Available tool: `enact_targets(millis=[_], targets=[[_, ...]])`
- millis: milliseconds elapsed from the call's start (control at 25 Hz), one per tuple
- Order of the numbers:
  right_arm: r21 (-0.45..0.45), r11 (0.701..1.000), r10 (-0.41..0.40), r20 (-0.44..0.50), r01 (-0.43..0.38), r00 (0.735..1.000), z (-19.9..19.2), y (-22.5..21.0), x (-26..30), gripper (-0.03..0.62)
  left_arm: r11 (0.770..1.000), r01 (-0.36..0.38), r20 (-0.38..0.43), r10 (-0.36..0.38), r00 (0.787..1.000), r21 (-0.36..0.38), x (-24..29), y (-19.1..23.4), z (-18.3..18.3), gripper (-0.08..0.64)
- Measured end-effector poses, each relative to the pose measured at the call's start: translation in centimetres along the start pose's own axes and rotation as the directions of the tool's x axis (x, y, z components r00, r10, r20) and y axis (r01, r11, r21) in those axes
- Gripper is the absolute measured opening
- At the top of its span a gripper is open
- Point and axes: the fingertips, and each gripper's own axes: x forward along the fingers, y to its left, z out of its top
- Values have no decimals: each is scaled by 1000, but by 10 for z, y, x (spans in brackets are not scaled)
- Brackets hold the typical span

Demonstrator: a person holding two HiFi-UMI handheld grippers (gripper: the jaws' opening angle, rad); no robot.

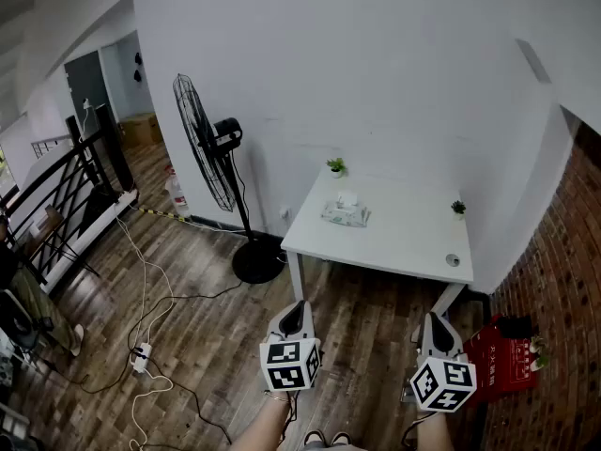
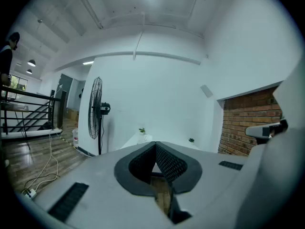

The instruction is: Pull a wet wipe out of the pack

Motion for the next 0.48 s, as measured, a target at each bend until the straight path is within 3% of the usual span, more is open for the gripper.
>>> enact_targets(millis=[480], targets=[[39, 999, 13, -21, -12, 1000, -10, 9, 5, 2, 1000, 4, 4, -4, 1000, 22, -2, 11, 2, 0]])
